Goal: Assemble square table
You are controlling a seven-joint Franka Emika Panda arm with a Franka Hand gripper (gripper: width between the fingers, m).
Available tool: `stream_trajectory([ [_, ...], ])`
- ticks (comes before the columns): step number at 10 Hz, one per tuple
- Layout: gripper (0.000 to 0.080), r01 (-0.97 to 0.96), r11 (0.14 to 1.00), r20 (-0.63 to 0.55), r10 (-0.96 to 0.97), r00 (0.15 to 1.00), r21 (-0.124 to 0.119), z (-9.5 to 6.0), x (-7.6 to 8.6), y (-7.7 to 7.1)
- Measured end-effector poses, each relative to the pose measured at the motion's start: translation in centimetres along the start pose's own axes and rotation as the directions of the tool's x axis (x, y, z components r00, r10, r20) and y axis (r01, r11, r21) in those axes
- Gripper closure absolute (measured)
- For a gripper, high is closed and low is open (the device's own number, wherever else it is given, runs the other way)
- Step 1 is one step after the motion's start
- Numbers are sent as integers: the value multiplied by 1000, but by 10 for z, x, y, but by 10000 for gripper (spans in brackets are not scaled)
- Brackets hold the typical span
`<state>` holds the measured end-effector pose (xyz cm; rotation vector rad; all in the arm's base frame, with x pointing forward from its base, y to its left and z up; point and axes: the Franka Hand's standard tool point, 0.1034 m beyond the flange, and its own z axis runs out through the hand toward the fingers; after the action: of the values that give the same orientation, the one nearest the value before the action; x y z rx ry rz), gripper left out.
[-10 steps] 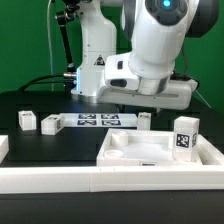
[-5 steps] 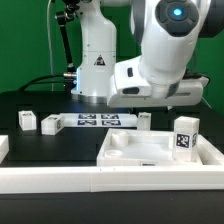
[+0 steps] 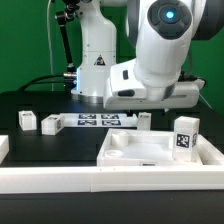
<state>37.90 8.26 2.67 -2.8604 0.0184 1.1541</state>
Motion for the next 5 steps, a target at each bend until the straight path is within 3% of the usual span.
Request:
stream_trajectory([
  [3,150,-10,1000,43,10,999,4,5,1,3],
  [5,150,-17,1000,193,16,981,5,12,0,4],
])
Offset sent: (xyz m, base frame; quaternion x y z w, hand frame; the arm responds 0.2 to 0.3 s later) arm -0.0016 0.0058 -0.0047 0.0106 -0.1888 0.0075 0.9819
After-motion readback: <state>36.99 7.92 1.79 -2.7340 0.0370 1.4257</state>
